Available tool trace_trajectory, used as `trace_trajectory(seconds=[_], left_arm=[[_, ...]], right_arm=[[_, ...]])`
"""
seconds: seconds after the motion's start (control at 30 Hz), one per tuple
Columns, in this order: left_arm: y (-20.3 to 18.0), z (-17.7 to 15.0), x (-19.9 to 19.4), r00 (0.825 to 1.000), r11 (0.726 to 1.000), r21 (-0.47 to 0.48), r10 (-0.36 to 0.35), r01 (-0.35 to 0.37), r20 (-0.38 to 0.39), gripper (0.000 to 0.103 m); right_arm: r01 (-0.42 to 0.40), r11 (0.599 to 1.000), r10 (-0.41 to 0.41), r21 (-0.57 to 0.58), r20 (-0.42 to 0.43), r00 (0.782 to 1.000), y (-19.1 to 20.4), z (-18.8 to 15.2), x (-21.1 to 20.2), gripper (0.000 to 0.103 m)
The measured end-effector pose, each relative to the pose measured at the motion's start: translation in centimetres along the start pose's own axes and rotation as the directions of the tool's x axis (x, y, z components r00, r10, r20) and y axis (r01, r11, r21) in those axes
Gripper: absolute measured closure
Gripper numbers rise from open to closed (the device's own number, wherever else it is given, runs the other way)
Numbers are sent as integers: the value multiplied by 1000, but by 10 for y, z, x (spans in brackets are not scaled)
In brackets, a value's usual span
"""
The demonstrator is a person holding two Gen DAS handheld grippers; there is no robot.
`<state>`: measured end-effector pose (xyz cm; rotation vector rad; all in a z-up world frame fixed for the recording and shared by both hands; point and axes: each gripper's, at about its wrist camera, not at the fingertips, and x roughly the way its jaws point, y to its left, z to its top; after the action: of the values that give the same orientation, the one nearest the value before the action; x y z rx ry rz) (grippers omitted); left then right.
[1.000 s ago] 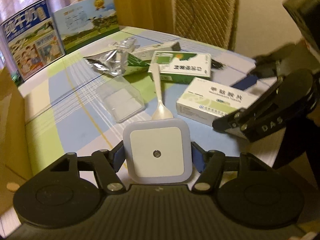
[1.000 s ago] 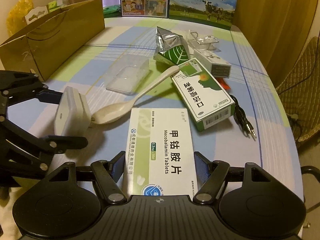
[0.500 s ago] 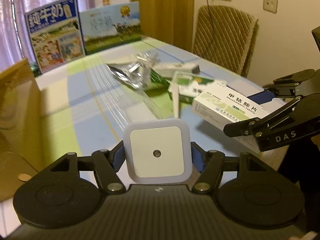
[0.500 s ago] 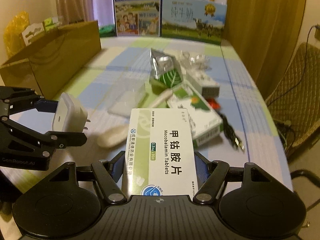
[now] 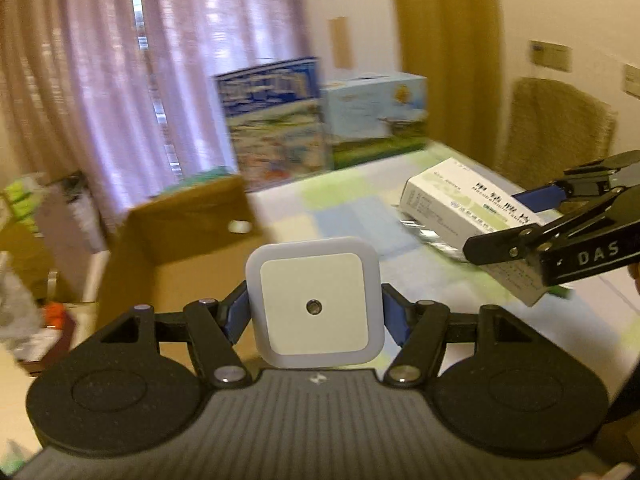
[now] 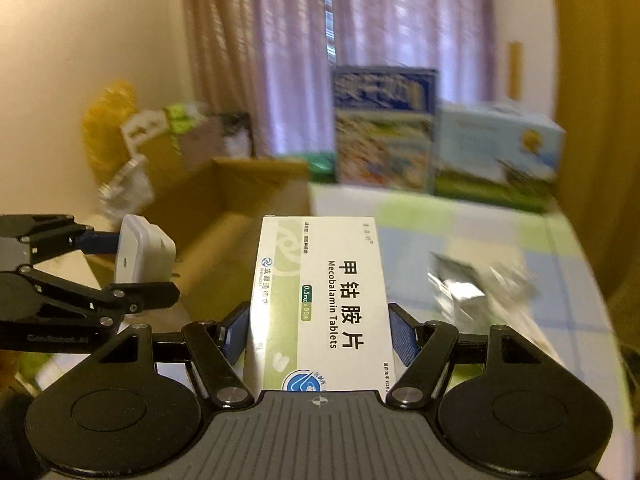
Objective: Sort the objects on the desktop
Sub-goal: 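Carry the night light and medicine box with both grippers over the cardboard box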
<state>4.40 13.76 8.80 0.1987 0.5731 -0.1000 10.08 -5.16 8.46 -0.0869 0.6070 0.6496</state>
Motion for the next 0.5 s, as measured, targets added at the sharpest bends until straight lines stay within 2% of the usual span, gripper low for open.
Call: trace_trajectory(seconds=[0.17,0.27,0.5], left_arm=[[69,8,12,996,996,-6,84,-84,-28,41],[97,6,29,994,996,-3,90,-90,-65,41],[127,-7,69,991,997,23,81,-79,-102,41]], right_arm=[[-96,995,96,11,-8,995,42,49,52,35],[-122,992,122,-10,-26,992,67,71,86,35],[-107,994,104,-25,-101,989,91,80,151,35]])
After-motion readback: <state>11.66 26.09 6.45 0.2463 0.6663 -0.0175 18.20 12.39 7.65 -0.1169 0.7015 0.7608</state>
